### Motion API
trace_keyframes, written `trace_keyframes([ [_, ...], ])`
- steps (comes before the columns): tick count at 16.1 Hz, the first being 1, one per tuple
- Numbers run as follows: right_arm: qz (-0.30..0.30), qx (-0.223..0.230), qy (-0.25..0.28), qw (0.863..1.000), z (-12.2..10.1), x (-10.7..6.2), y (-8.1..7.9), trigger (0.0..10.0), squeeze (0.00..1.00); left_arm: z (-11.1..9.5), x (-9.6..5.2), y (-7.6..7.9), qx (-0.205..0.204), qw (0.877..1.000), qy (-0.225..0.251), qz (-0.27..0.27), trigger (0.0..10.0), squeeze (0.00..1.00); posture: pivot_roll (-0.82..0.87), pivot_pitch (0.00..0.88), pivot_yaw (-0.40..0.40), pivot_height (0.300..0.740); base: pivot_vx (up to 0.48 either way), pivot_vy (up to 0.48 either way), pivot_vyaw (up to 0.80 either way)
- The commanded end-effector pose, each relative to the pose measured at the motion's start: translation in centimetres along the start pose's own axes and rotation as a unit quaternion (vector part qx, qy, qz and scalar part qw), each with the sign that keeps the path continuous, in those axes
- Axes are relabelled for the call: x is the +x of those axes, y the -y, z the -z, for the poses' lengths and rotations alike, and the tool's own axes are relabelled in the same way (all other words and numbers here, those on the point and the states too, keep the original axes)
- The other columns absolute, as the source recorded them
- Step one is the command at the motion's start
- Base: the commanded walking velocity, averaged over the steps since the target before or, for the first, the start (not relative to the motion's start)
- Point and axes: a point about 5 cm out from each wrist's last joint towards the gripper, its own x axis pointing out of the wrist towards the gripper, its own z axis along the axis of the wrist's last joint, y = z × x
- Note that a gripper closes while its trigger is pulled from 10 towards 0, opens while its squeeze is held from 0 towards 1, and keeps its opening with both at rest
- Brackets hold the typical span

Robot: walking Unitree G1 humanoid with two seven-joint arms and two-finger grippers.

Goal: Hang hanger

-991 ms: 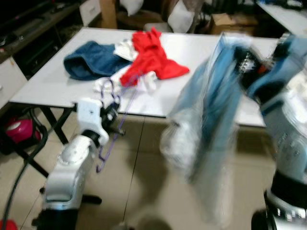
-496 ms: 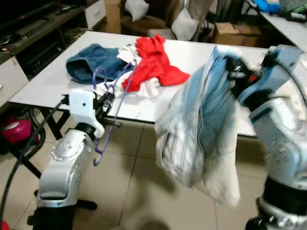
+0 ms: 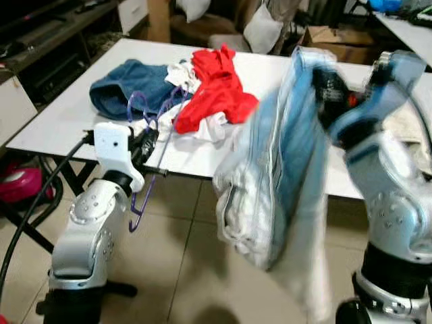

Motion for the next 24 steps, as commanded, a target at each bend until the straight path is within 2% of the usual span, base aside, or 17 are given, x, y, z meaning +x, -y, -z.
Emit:
trace_keyframes([
  [1, -0.003, -0.014, 0.051, 0.999, -2.0, -0.2, -0.1, 10.0, 0.0, -0.6, 0.2, 0.3, 0.0, 1.0, 0.009, 0.007, 10.0, 0.0, -0.06, 0.0, -0.023, 0.74, 0.326, 0.0, 0.0],
  [3, 0.012, -0.033, 0.013, 0.999, -0.5, -0.4, 0.6, 10.0, 0.0, -0.7, 0.3, 0.4, 0.0, 1.0, 0.009, 0.008, 10.0, 0.0, -0.06, 0.0, -0.025, 0.74, 0.341, 0.0, 0.0],
  [7, 0.022, -0.025, -0.006, 0.999, 0.5, -0.6, 0.8, 10.0, 0.0, -0.7, 0.3, 0.3, -0.001, 1.0, 0.009, 0.005, 10.0, 0.0, -0.05, 0.0, -0.029, 0.74, 0.352, 0.0, 0.0],
  [16, 0.026, -0.015, -0.008, 1.0, 0.5, -0.5, 1.0, 10.0, 0.0, -0.7, 0.4, 0.2, -0.001, 1.0, 0.011, 0.006, 10.0, 0.0, -0.05, 0.0, -0.025, 0.74, 0.367, 0.0, 0.0],
  [18, 0.025, -0.015, -0.011, 1.0, 0.6, -0.5, 0.9, 10.0, 0.0, -0.8, 0.4, 0.2, -0.001, 1.0, 0.011, 0.006, 10.0, 0.0, -0.05, 0.0, -0.023, 0.74, 0.371, 0.0, -0.8],
  [24, 0.024, -0.023, -0.015, 0.999, 0.7, -0.6, 0.9, 10.0, 0.0, -0.7, 0.3, 0.2, -0.001, 1.0, 0.011, 0.004, 10.0, 0.0, -0.05, 0.0, -0.025, 0.74, 0.369, 0.0, 0.0],
])
